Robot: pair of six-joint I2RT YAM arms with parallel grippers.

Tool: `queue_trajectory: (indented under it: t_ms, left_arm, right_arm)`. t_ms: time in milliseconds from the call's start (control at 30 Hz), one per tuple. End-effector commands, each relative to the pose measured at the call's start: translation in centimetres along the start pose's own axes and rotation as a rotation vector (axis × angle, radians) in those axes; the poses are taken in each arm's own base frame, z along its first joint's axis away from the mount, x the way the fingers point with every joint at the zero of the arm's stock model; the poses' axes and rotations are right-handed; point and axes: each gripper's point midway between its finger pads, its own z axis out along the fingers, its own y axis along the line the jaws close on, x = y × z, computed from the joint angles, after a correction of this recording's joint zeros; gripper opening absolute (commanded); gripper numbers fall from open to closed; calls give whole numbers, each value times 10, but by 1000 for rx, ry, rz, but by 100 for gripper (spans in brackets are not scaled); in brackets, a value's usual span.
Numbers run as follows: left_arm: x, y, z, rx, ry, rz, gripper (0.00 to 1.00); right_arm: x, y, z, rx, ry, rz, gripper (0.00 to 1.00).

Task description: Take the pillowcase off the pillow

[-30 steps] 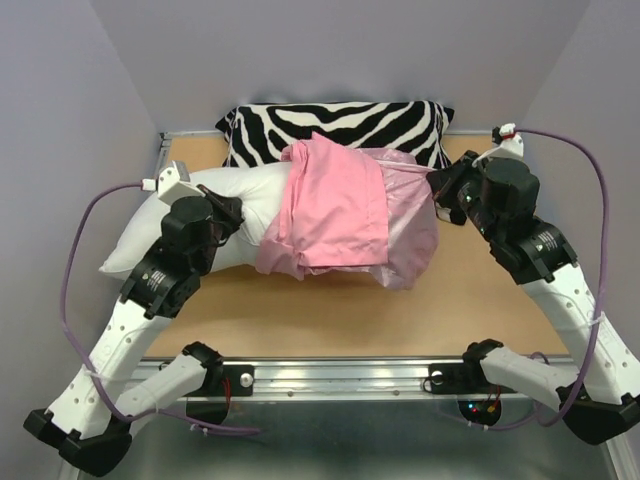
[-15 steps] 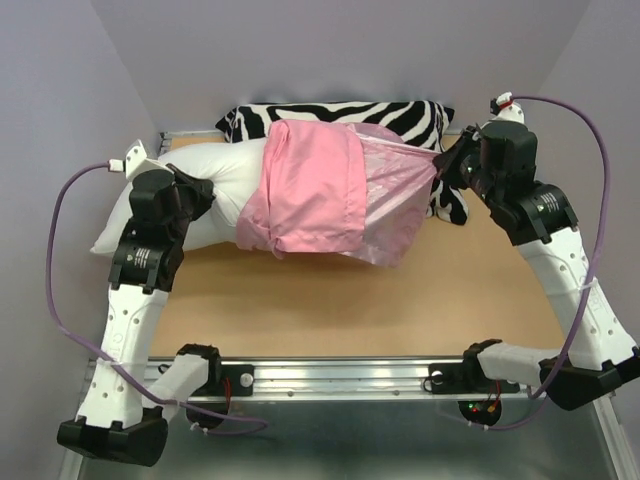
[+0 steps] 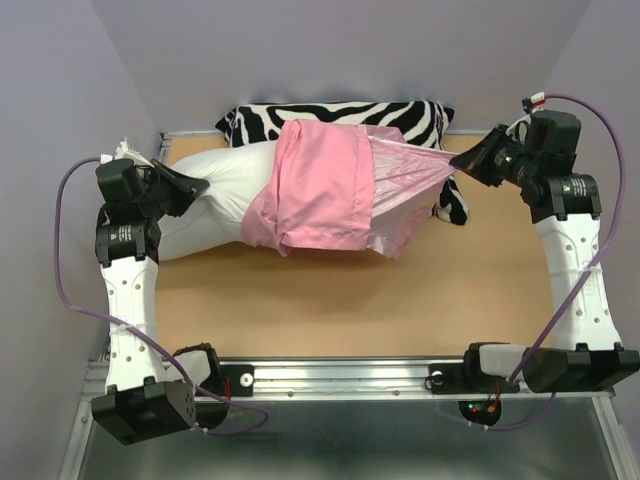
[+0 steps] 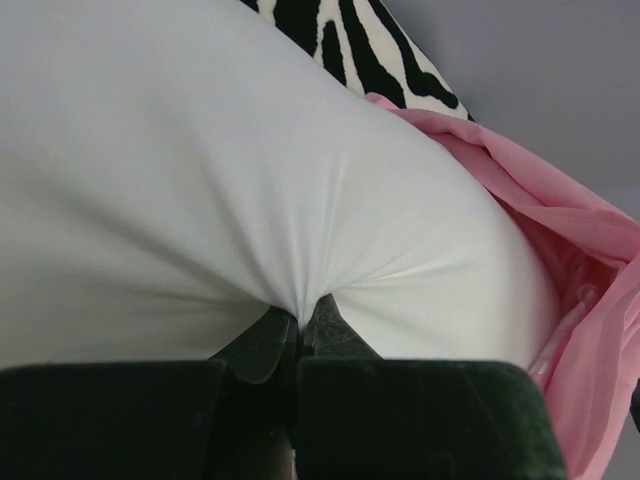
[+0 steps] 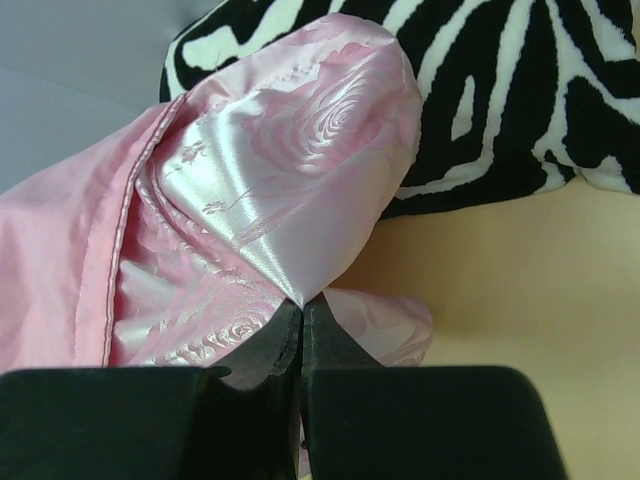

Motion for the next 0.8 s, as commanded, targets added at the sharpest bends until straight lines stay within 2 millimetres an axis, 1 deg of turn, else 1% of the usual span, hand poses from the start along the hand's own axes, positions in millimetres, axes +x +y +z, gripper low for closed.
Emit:
queue_trajectory:
  t_ms: [0,33,67,133,200,233,433,533,600,633,667,767]
  left_arm:
    - [-117,3,-24,-70,-473,97,0]
    - [-117,6,-23,-75,-473,98,0]
    - [-118,12,-21,-91,-468,92,0]
    - [-118,20,-18,-102,-457,85,0]
    - [-120,28,-16,-108,-456,68,0]
    - [-120,28,-16,-106,-455,65,0]
    - [-120,36,-12,-123,-450,63,0]
    - [-120,39,-10,-135,-444,68,0]
    - [-120,41,-9,-144,-444,66,0]
    - [-120,44,-7,-152,-439,66,0]
    - [-120,45,-6,-155,-436,64,0]
    - [-120,46,-3,-151,-430,57,0]
  right_arm:
    - [-90,-42,-36,182,-316,0,1]
    - [-92,-43,-37,184,-319,4,0]
    - [-94,-44,-36,185,-320,9,1]
    - [-101,-53,-36,187,-320,34,1]
    - [-103,-55,-35,159,-303,54,0]
    - [-107,-61,-37,166,-310,71,0]
    - [-119,-79,-44,173,-324,115,0]
    - [-116,-84,-39,169,-308,134,1]
    - [-115,-92,-39,190,-309,144,1]
    - [-116,-102,-38,212,-312,160,1]
    - [-117,-103,-39,209,-314,167,1]
    - [-116,-110,-35,184,-295,211,1]
